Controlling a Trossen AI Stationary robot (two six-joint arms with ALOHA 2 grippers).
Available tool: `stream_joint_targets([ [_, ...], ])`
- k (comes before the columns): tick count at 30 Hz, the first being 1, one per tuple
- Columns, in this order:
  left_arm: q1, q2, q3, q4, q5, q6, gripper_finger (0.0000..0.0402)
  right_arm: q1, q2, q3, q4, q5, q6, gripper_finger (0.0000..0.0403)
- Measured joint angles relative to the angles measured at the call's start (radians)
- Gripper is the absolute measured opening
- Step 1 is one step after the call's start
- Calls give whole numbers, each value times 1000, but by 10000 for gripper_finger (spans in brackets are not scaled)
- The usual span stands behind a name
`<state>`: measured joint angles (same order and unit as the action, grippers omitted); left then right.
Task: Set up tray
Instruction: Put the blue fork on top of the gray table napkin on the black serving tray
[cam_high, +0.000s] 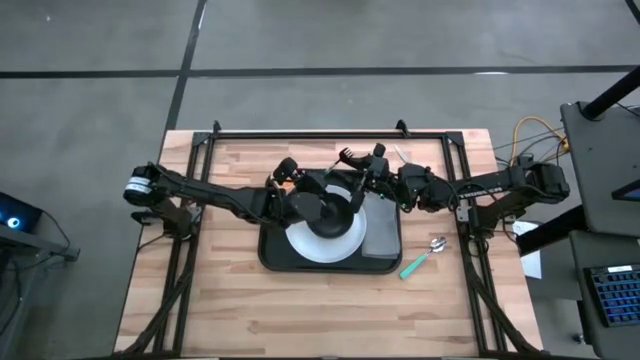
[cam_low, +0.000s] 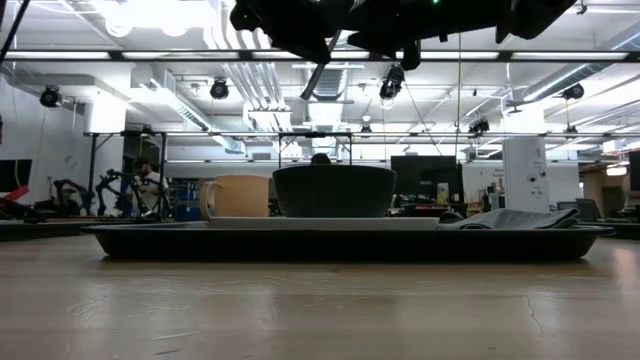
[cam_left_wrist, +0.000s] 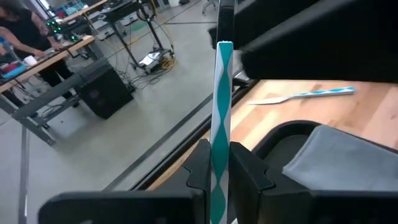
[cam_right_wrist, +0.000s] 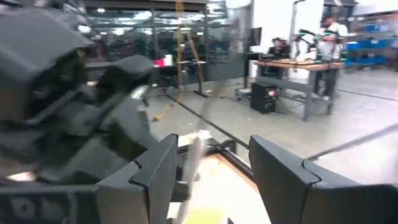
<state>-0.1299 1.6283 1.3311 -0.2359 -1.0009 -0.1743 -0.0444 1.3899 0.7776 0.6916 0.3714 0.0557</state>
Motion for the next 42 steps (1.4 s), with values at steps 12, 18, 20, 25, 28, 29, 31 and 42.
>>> stream_joint_targets([
  [12, 8, 10, -3, 25, 63, 8, 16, -2, 0, 0, 11, -7, -4, 144],
  [18, 13, 13, -3, 30, 66, 12, 16, -8, 0, 0, 7, -9, 7, 80],
  [20, 15, 15, -3, 31, 65, 12, 16, -10, 0, 0, 3, -9, 6, 45],
  [25, 16, 16, -3, 53, 62, 31, 65, -10, -3, 1, -10, 3, 4, 12],
  [28, 13, 10, -3, 54, 63, 53, 113, -12, -19, 0, -51, 23, -5, 10],
  [29, 13, 8, -3, 53, 63, 58, 128, -13, -30, 0, -61, 23, 0, 10],
  [31, 13, 7, -3, 54, 63, 60, 156, -13, -54, 0, -83, 21, 12, 9],
  [42, 6, -77, -4, -34, 58, 182, 258, -13, -347, 1, -674, -6, 221, 8],
])
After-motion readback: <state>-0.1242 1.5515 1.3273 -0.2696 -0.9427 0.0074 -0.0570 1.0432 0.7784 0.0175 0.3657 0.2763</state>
